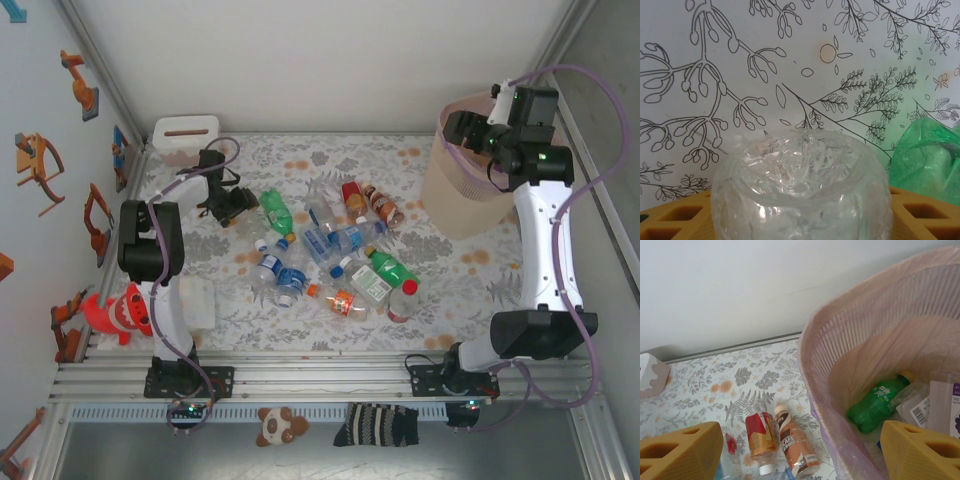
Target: Put the plastic bottles in the bin
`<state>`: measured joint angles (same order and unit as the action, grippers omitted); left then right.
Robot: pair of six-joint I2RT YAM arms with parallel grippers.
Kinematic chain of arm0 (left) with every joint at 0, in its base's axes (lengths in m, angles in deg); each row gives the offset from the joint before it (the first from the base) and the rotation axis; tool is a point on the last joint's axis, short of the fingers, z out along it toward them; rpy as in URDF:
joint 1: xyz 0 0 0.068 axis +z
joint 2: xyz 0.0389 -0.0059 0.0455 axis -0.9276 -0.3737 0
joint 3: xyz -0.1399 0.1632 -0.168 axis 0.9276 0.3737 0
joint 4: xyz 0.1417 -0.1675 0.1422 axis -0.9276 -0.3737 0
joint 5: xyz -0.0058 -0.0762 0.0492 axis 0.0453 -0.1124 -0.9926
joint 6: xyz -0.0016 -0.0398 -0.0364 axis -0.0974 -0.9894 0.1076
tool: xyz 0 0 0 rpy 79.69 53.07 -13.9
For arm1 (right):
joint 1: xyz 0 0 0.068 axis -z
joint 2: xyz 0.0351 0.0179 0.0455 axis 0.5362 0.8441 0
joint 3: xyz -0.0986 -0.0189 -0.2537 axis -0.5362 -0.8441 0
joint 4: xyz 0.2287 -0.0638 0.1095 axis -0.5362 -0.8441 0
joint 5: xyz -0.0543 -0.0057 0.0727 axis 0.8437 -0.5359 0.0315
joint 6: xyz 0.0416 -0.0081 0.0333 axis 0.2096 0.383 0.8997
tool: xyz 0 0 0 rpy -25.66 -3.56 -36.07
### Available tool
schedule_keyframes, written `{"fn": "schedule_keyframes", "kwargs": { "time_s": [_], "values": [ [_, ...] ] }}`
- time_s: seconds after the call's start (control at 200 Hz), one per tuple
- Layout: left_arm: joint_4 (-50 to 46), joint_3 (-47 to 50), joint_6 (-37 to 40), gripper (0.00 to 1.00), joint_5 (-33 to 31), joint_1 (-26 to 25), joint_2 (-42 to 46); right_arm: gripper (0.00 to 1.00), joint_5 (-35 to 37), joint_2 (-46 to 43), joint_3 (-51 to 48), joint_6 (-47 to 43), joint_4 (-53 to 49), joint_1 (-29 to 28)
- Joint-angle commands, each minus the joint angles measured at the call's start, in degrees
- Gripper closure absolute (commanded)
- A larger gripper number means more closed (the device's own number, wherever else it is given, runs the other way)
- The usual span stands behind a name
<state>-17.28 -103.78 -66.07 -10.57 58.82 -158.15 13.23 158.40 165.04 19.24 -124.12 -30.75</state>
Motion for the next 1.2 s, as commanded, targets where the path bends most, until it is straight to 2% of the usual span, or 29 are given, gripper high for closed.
{"fn": "schedule_keyframes", "kwargs": {
  "time_s": [0.0, 0.25, 0.496, 0.711, 0.971, 1.197],
  "values": [
    [0.2, 1.0, 0.1, 0.38, 0.7, 0.1, 1.3, 0.19, 0.6, -1.2, 0.3, -0.5, 0.1, -0.7],
    [1.0, 2.6, 1.3, 0.40, 0.0, 0.4, 6.5, 0.19, 0.8, -2.5, -1.1, -0.4, 1.2, -1.6],
    [4.5, 5.0, 3.5, 0.41, 1.7, 0.4, 15.5, 0.19, -1.7, -4.7, -4.1, -0.3, 5.0, -3.3],
    [12.1, 8.1, 5.6, 0.45, 8.9, 0.4, 24.6, 0.19, -8.6, -6.0, -8.6, 0.9, 12.2, -6.4],
    [27.9, 12.9, 6.8, 0.48, 23.5, -0.4, 34.7, 0.19, -19.2, -5.0, -12.1, 1.0, 20.4, -11.9],
    [39.9, 13.6, 7.3, 0.51, 31.5, -4.5, 41.1, 0.19, -28.1, -4.7, -15.8, 2.5, 31.2, -17.9]
  ]
}}
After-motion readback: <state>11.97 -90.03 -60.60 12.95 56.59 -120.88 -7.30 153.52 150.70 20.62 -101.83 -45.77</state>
